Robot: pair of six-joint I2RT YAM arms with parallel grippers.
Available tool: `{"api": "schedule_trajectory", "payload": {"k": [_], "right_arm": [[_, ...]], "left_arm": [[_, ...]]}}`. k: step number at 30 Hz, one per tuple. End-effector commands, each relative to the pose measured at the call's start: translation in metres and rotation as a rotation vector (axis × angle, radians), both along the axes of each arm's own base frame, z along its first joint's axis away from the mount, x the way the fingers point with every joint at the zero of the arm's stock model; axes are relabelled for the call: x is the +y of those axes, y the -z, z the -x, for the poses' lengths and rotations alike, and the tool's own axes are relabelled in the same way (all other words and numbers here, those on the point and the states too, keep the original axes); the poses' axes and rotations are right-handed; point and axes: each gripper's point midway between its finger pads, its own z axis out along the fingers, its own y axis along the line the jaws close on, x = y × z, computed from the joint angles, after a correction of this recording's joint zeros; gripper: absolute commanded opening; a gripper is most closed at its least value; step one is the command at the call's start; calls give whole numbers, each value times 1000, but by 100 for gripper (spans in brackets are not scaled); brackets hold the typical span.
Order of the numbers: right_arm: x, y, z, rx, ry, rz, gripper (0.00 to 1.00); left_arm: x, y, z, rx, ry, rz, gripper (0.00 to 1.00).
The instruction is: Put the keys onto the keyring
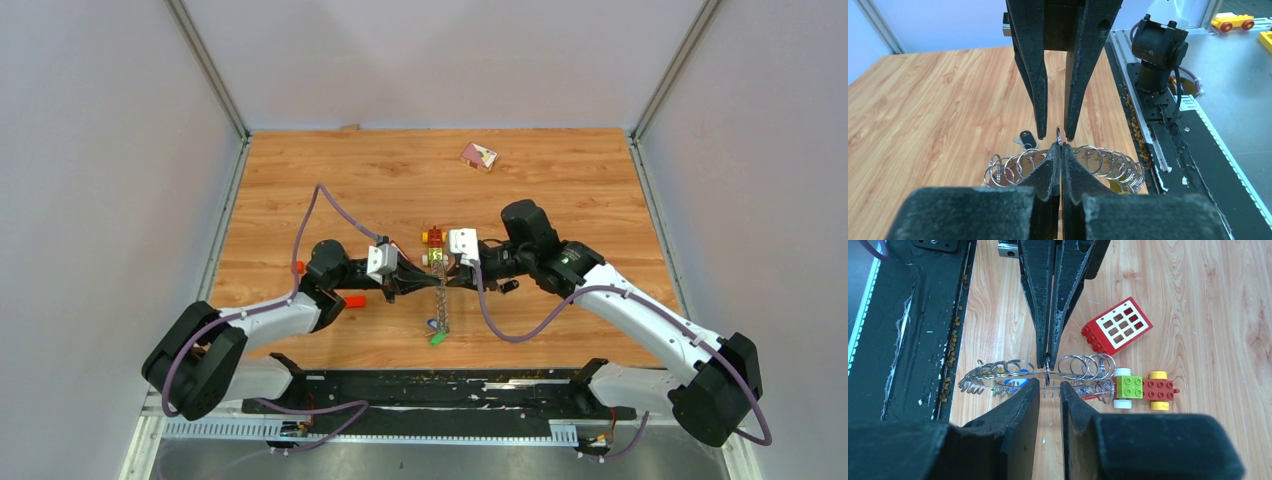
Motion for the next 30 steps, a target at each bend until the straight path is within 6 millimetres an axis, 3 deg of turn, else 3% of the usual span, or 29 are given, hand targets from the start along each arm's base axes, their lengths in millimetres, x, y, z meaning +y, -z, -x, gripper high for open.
{"api": "schedule_trajectory", "payload": {"k": [1,15,19,23,30], "right_arm": [[6,-12,1,-30,-28,-49,22],[11,-7,2,-17,-35,-38,17],[12,-8,2,-17,-38,-41,13],[12,-11,3,-21,-39,-46,1],[2,-11,-5,-136,-14,-17,0]], "left_arm": [[-1,-13,4,-59,23,46,0],[-1,-14,5,-53,31,52,0],[-2,-12,5,-50,34,48,0],[-2,-10,5,-47,35,45,0],[-3,-1,-1,-85,26,-5,0]]}}
